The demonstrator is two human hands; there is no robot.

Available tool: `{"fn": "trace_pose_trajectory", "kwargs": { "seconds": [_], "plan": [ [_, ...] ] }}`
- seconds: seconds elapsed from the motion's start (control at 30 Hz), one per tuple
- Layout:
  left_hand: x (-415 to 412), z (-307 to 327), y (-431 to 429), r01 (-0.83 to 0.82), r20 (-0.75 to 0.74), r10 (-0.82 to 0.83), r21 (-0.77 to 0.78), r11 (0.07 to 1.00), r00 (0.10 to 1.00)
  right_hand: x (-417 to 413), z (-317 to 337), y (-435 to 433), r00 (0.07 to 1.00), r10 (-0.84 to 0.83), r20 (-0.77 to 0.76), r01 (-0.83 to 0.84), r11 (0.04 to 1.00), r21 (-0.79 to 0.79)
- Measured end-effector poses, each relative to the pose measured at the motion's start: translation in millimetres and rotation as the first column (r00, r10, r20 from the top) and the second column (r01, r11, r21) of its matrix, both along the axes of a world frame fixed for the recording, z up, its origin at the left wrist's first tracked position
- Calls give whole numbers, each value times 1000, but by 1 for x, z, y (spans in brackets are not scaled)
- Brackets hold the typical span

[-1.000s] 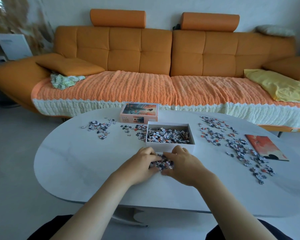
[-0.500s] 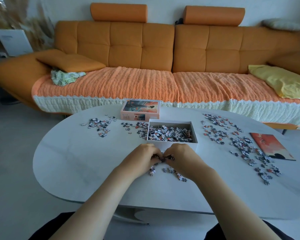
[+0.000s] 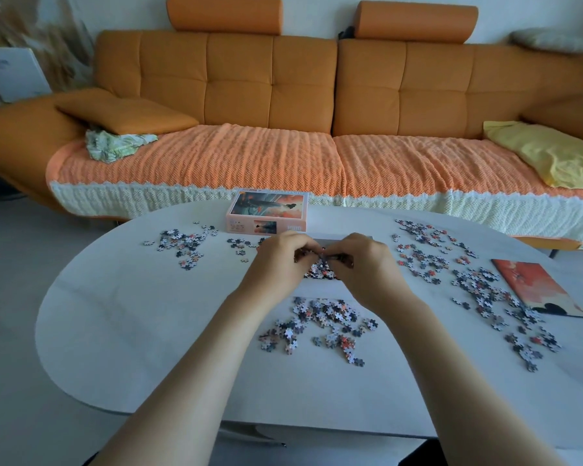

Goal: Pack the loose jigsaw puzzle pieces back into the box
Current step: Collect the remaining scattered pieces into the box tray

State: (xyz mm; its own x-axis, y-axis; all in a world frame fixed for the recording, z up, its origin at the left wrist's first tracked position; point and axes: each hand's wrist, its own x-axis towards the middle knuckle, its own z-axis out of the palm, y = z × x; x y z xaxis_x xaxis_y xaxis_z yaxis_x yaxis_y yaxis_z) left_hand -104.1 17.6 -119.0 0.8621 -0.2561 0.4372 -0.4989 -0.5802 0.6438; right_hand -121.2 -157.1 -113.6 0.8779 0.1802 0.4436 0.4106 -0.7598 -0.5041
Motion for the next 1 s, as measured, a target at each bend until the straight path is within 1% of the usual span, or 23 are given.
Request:
{"fn": "trace_pose_trajectory", "kwargs": {
  "seconds": [0.07,0.17,0.23,0.3,0.37,0.4,0.5,0.53,0.6,0.67,0.7,0.77,0.8,0.87,0.93,1.0],
  "plan": [
    [10,-8,-3,-7,0,7,46,999,1000,7,-5,1,997,-26,-66,23,998,-55],
    [20,-19,-4,15,-10,-14,140,990,1000,10,-8,0,969,-113,-218,72,980,-185],
    [23,-22,-3,41,-8,-40,165,985,999,11,-7,-3,962,-146,-230,99,974,-204],
    [23,-20,-3,51,34,-58,183,982,998,10,-5,-5,974,-144,-173,113,977,-180],
    [21,-19,-1,42,80,-63,238,970,995,6,-4,-4,985,-80,-151,53,983,-173],
    [20,-19,0,43,76,-68,290,956,995,4,-5,-4,984,-36,-176,3,983,-184],
    [14,-23,2,83,1,-94,451,888,996,0,-12,-5,960,7,-279,-81,964,-254],
    [12,-25,2,99,-17,-103,464,880,995,-1,-13,-7,959,7,-283,-84,962,-261],
    [8,-26,3,119,-24,-119,386,915,993,-4,-12,-11,968,31,-249,-87,973,-215],
    [2,-23,7,113,9,-120,271,956,993,-8,-11,-14,986,50,-159,-75,985,-153],
    [-1,-22,9,100,46,-115,243,965,992,-11,-10,-16,993,50,-104,-65,988,-140],
    [-10,-19,13,81,101,-107,229,970,989,-18,-7,-17,998,63,-28,-67,987,-143],
    [-15,-18,16,82,101,-108,238,968,989,-22,-7,-17,996,83,-23,-85,986,-144],
    [-24,-16,21,103,85,-132,280,954,988,-33,-5,-17,989,112,-98,-126,981,-145],
    [-31,-15,26,117,137,-177,359,926,975,-44,-8,-16,975,113,-193,-151,968,-198],
    [-38,-14,30,109,191,-198,397,911,961,-51,-14,-16,964,114,-238,-180,945,-274]
  ]
}}
